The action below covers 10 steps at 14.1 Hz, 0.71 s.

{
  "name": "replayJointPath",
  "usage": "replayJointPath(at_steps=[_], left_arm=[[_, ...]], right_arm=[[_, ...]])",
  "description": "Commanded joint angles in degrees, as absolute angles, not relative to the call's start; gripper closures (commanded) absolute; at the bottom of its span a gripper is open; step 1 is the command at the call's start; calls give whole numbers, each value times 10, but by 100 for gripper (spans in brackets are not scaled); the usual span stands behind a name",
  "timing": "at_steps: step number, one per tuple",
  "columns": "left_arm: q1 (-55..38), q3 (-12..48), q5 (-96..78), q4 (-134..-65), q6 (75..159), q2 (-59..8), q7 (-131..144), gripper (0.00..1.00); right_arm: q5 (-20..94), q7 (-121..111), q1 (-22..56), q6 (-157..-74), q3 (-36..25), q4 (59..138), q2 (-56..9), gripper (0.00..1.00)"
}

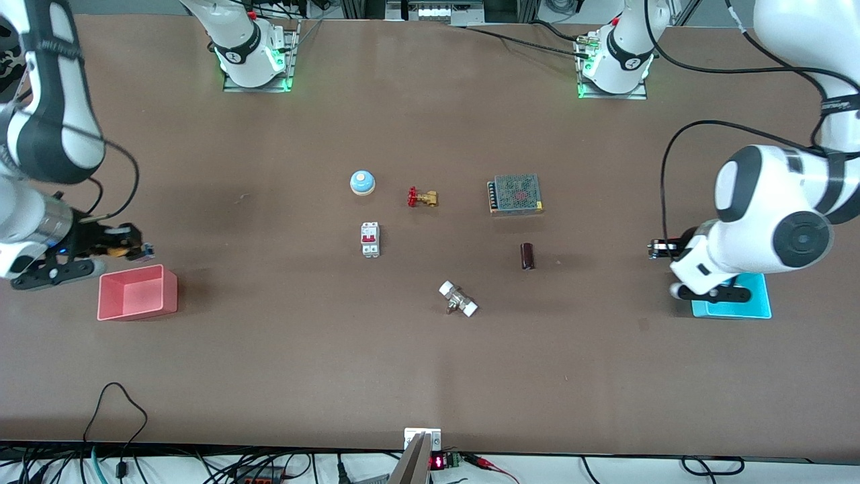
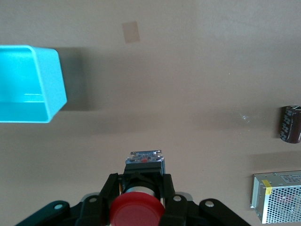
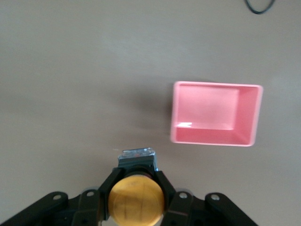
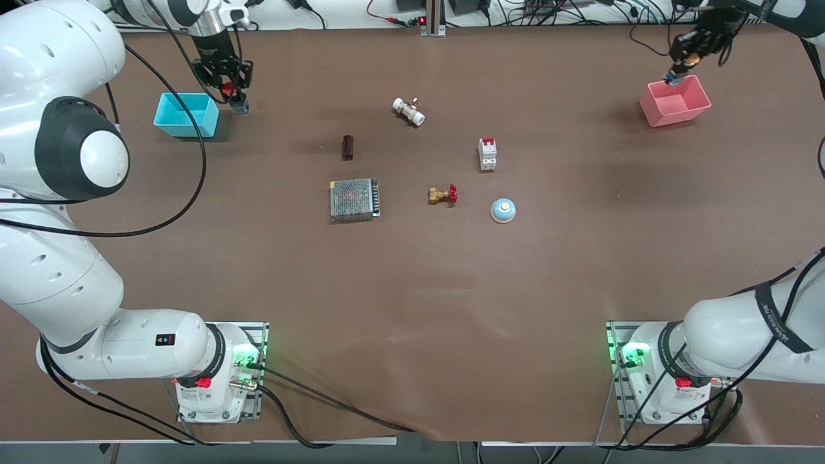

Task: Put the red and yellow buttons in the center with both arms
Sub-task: 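Lift the yellow button with the right gripper while the left gripper lifts the red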

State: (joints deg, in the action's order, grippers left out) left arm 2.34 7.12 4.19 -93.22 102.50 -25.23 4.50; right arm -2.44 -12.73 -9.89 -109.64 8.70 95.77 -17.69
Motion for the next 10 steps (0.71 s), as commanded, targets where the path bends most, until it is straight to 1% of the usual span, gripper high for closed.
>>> replayJointPath(at_steps=[1, 5, 7, 9, 10], left_arm=[[33, 76, 47, -963, 1054, -237, 48, 69], [26, 80, 38, -1026, 1173, -246, 75, 69], [9, 86, 39, -1063, 1221, -247, 130, 69], [-12, 86, 39, -1094, 1274, -247, 175, 69], [-15, 86, 39, -1105, 1287, -248, 180, 69]], right_arm=[[-22, -31, -73, -1134, 122, 997, -176, 67], [-26, 62, -19, -1286, 123, 1093, -182, 67], [-29, 82, -9, -1345, 124, 1133, -193, 67], [-32, 110, 3, -1437, 124, 1186, -200, 67], [-32, 116, 6, -1453, 124, 1196, -206, 67]])
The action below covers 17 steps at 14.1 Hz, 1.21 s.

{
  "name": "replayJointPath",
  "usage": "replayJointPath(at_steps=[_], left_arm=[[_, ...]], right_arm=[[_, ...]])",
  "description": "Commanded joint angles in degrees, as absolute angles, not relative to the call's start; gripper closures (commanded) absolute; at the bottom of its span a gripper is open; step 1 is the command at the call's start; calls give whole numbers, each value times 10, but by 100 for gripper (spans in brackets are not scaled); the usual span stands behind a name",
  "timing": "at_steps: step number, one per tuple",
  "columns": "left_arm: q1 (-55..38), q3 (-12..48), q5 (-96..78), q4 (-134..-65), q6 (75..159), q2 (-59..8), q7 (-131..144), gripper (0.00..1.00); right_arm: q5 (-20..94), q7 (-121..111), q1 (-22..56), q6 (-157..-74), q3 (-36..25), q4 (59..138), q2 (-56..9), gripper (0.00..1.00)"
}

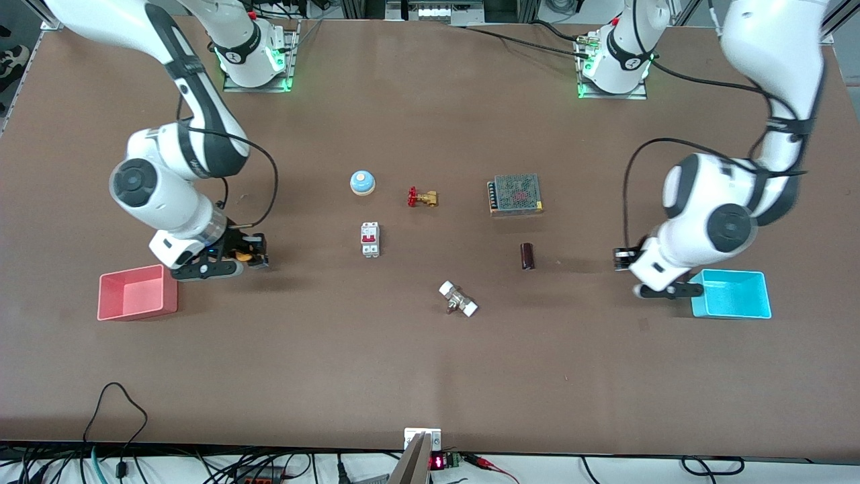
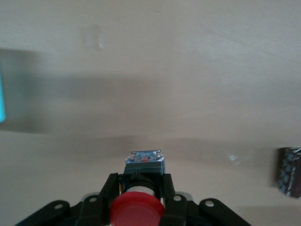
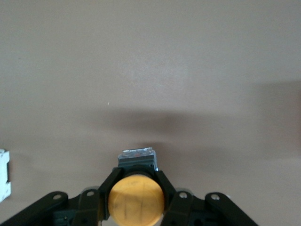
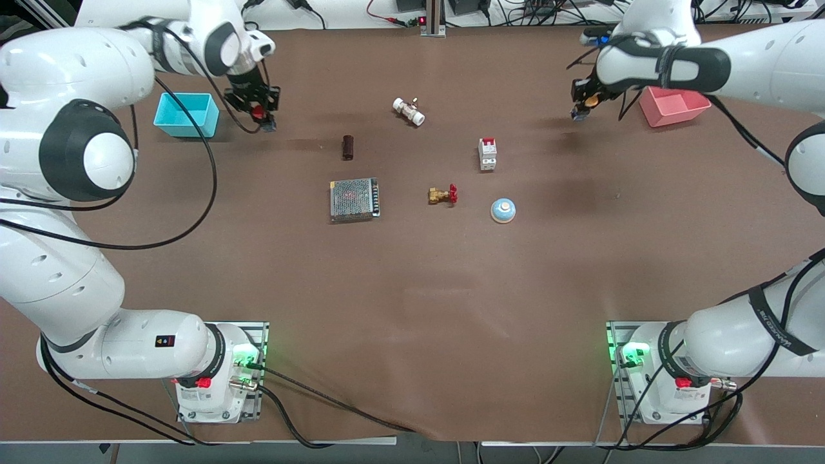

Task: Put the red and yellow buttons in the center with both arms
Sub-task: 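Lift the yellow button with the right gripper while the left gripper lifts the red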

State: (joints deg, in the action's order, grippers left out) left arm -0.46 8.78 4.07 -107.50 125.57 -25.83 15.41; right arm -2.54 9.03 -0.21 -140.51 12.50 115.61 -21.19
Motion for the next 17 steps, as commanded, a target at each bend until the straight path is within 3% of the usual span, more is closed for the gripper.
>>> replayJointPath(at_steps=[1, 4, 6, 12, 13, 14, 17], left_arm=[[-26, 86, 39, -1116, 1298, -247, 185, 69], [-42, 87, 40, -1171, 1374, -246, 195, 63], [-60, 87, 40, -1192, 1416, -250, 198, 74], [-68, 87, 40, -1201, 1431, -251, 200, 71], [-68, 87, 40, -1201, 1435, -252, 200, 57], [-67, 87, 40, -1206, 1447, -252, 200, 30], [-65, 87, 40, -1206, 1450, -250, 200, 10]], right_arm=[[-32, 120, 8, -1455, 124, 1198, -212, 67], [-32, 120, 12, -1455, 124, 1199, -225, 67], [-32, 118, 12, -1454, 124, 1198, -230, 67], [-63, 118, 11, -1436, 123, 1196, -232, 67], [-70, 118, 11, -1436, 123, 1196, -233, 67], [-72, 118, 11, -1436, 123, 1196, -235, 67], [-73, 118, 11, -1435, 123, 1196, -241, 66]])
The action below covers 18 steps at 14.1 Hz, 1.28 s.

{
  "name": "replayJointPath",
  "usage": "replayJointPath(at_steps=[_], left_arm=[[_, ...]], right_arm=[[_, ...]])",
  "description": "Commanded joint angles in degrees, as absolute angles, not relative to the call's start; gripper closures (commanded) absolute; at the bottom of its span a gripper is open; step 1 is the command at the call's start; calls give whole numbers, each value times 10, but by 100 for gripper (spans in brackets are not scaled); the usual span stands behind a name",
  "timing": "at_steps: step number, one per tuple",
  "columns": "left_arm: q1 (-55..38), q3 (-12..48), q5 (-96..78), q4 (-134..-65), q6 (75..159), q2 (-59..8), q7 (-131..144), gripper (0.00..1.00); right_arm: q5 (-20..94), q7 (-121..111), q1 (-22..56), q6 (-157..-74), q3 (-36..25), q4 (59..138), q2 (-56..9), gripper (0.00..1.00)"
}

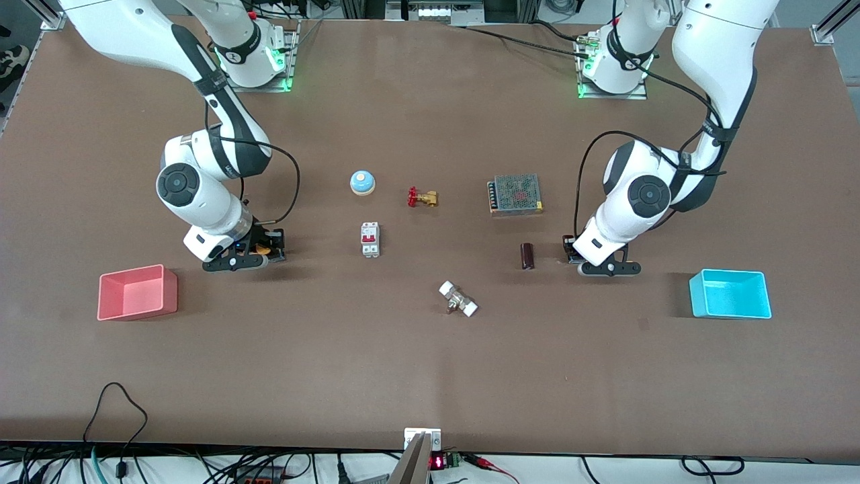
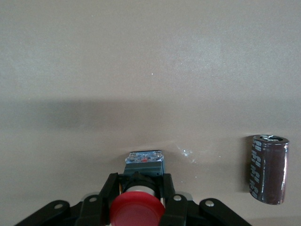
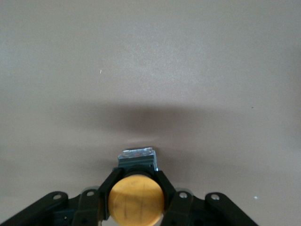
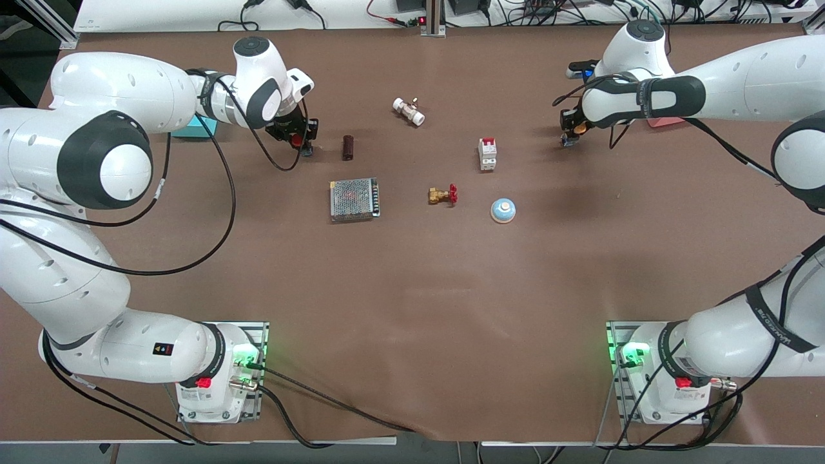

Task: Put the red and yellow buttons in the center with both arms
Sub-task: 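Lower both buttons onto the table center and open both grippers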

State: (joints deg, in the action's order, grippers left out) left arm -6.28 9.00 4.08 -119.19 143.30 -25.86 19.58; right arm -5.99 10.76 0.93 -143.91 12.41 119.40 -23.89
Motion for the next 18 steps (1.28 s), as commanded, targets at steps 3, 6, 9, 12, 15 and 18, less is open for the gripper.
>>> replayJointPath(at_steps=[3, 6, 9, 12, 15, 18], left_arm=[[-62, 88, 40, -1206, 1449, -241, 200, 3], [-62, 87, 40, -1206, 1449, -241, 200, 2], [-62, 88, 40, -1206, 1449, -241, 199, 0], [-61, 88, 40, -1206, 1448, -240, 199, 0], [-60, 87, 40, -1203, 1446, -223, 196, 0], [-41, 82, 44, -1186, 1418, -189, 190, 0]], right_arm=[[-73, 118, 11, -1435, 123, 1196, -248, 63], [-73, 118, 11, -1435, 123, 1196, -249, 58], [-73, 118, 11, -1435, 123, 1195, -250, 25], [-73, 116, 10, -1430, 123, 1187, -248, 0], [-63, 113, 8, -1333, 124, 1106, -245, 0], [-59, 110, 1, -1223, 121, 1018, -232, 0]])
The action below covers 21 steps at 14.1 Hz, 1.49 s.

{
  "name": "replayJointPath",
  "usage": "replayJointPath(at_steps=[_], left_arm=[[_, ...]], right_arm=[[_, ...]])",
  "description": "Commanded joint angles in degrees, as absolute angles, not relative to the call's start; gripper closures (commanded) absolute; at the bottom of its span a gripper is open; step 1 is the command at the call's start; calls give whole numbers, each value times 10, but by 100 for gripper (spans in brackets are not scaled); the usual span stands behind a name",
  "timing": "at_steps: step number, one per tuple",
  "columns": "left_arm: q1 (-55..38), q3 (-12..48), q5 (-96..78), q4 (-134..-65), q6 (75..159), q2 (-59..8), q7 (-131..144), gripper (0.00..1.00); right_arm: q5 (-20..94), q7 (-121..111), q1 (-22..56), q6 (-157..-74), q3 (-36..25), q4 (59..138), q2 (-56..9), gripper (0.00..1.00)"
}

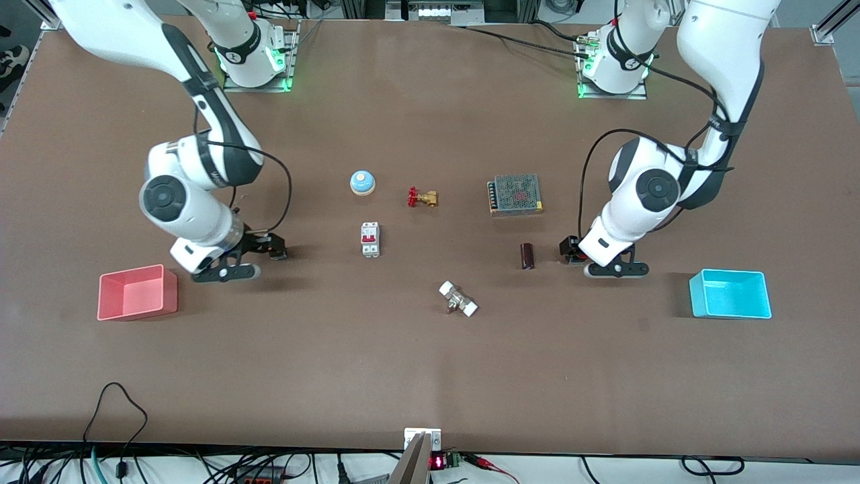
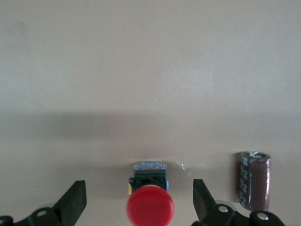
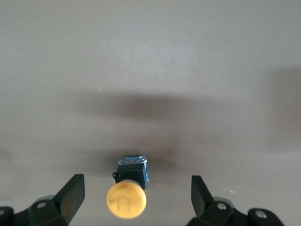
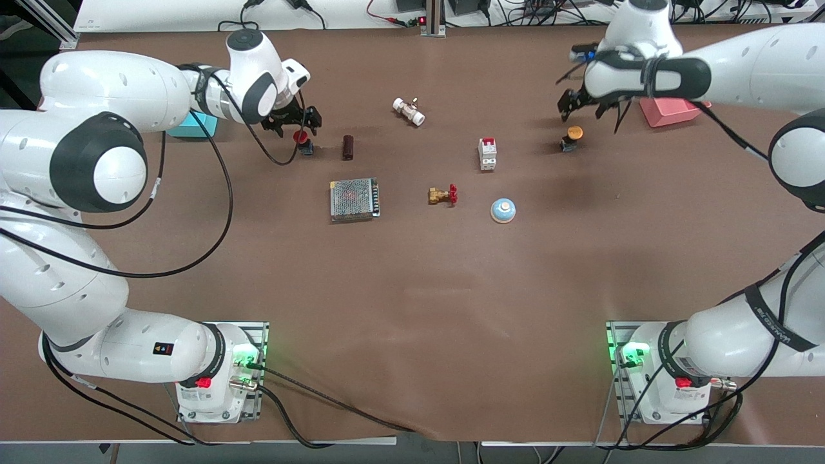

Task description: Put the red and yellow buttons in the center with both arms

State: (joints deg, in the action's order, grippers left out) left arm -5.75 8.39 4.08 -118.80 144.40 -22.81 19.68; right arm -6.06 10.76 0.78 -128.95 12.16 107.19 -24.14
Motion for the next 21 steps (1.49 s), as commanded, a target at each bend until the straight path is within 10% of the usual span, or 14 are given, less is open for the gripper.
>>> replayJointPath(at_steps=[1, 12, 15, 21], left_arm=[[-29, 82, 46, -1167, 1394, -178, 177, 0], [-3, 89, 91, -760, 929, -198, 43, 0], [2, 81, 88, -761, 916, -174, -1, 0], [-9, 25, 39, -993, 1044, 0, -31, 0]], right_arm=[[-52, 108, -10, -1201, 119, 1003, -223, 0], [14, -4, -18, -934, 3, 887, -86, 0], [16, -3, -18, -906, 4, 887, -74, 0], [7, 1, -13, -881, 8, 856, -78, 0]])
